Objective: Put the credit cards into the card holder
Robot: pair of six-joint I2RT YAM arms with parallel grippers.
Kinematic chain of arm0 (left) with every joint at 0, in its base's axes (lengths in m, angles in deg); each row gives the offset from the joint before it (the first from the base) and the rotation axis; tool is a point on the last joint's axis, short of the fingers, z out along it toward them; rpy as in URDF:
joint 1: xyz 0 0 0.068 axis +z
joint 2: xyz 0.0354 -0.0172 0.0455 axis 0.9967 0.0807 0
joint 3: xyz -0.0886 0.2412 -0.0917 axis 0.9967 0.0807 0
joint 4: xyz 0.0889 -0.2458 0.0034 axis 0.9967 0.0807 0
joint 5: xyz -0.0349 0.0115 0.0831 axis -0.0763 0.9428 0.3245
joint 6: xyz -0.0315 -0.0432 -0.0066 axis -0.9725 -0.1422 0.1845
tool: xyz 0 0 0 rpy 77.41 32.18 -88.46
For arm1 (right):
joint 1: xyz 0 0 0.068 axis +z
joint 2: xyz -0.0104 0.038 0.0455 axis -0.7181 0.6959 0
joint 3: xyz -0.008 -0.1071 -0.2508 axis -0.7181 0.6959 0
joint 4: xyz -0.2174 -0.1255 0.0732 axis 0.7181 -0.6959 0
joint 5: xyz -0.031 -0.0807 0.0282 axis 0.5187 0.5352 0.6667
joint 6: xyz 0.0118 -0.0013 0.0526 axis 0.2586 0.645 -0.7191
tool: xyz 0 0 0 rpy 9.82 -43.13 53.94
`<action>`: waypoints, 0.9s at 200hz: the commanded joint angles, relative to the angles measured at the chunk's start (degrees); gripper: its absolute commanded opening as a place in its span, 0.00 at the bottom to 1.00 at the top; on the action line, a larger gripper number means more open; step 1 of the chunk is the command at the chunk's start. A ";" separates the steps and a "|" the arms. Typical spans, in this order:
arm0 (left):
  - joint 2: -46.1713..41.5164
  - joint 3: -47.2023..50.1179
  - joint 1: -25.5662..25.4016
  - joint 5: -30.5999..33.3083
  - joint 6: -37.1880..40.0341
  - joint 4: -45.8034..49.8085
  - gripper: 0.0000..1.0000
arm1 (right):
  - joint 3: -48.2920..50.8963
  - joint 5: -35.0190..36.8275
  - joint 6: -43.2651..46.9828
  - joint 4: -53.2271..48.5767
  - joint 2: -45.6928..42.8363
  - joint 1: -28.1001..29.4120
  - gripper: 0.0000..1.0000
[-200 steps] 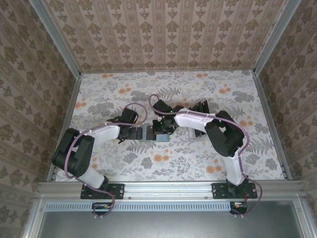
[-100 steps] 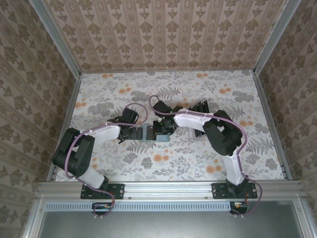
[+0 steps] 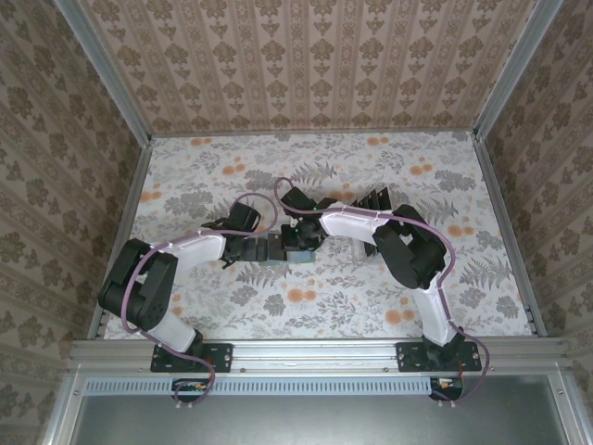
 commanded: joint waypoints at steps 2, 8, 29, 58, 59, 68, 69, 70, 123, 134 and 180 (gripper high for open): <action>4.25 1.43 -1.18 -3.41 -1.50 -3.08 1.00 | -2.19 -3.39 -0.94 1.08 2.56 1.40 0.03; 4.27 1.37 -1.16 -3.49 -1.45 -3.08 1.00 | -2.36 -3.50 -0.87 1.09 2.45 1.42 0.03; 3.78 1.13 -1.18 -2.91 -1.16 -2.17 1.00 | -1.23 -2.90 -0.79 1.15 0.48 1.26 0.03; 0.35 1.12 0.32 -0.45 -1.01 0.79 1.00 | 3.04 -1.67 -1.02 2.52 -4.64 0.09 0.04; 0.14 1.18 0.40 -0.35 -1.00 0.81 1.00 | 3.19 -1.62 -1.07 2.65 -4.86 0.04 0.04; -1.39 1.64 1.15 -0.08 -1.08 1.07 1.00 | 4.77 -1.19 -1.19 3.27 -6.36 -0.46 0.04; -1.56 1.65 1.26 -0.08 -1.08 1.13 1.00 | 4.98 -1.16 -1.20 3.29 -6.47 -0.50 0.04; -1.73 1.66 1.32 -0.07 -1.08 1.24 1.00 | 5.13 -1.10 -1.20 3.30 -6.57 -0.60 0.04; -4.85 0.49 3.30 0.39 0.21 3.44 1.00 | 9.85 -0.17 -0.64 4.01 -6.84 -2.29 0.04; -4.86 0.33 3.22 0.47 0.23 3.45 1.00 | 10.89 0.25 -0.63 3.95 -6.71 -2.36 0.04; -4.36 -0.36 4.79 -0.40 0.23 3.28 1.00 | 13.05 1.51 -0.48 2.91 -7.89 -2.93 0.04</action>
